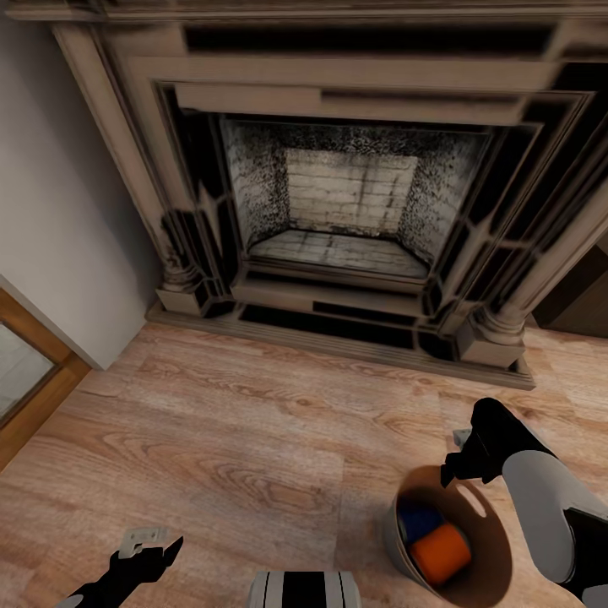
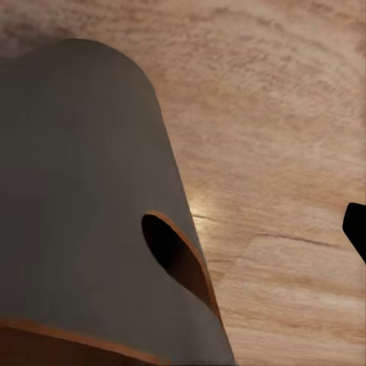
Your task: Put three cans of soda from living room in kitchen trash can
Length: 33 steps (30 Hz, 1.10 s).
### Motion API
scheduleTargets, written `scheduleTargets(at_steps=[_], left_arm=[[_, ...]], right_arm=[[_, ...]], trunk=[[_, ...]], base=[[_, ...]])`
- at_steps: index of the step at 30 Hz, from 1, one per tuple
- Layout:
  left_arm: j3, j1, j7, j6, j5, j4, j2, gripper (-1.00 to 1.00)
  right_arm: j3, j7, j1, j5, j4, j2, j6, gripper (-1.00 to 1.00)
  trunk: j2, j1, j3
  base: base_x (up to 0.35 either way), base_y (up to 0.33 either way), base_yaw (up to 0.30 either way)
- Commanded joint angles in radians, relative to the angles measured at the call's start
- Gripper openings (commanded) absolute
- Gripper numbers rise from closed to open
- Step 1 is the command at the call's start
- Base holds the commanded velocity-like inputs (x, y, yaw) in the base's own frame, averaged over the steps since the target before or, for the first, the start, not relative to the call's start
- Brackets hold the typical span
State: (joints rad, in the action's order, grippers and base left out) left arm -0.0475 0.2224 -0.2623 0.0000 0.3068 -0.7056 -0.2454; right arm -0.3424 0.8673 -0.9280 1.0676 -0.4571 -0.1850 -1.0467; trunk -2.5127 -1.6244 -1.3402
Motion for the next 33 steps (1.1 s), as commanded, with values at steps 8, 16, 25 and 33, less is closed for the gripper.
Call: scheduleTargets(at_steps=[8,16,25,33], left_arm=[[0.0,0.0,0.0,-0.001,0.0,0.001,0.0,1.0],[0.0,0.0,0.0,-0.001,0.0,0.002,0.0,1.0],[0.0,0.0,0.0,-0.001,0.0,0.002,0.0,1.0],[0.0,0.0,0.0,0.0,-0.001,0.002,0.0,1.0]], right_arm=[[0.0,-0.001,0.0,0.002,0.0,0.0,0.0,1.0],[0.0,-0.002,0.0,0.002,0.0,-0.001,0.0,1.0],[0.0,-0.003,0.001,0.002,0.0,-0.001,0.0,1.0],[0.0,-0.005,0.001,0.002,0.0,0.001,0.0,1.0]], trunk=[[0.0,0.0,0.0],[0.0,0.001,0.008],[0.003,0.005,0.043],[0.004,0.009,0.073]], base=[[0.0,0.0,0.0],[0.0,0.0,0.0],[0.0,0.0,0.0],[0.0,0.0,0.0]])
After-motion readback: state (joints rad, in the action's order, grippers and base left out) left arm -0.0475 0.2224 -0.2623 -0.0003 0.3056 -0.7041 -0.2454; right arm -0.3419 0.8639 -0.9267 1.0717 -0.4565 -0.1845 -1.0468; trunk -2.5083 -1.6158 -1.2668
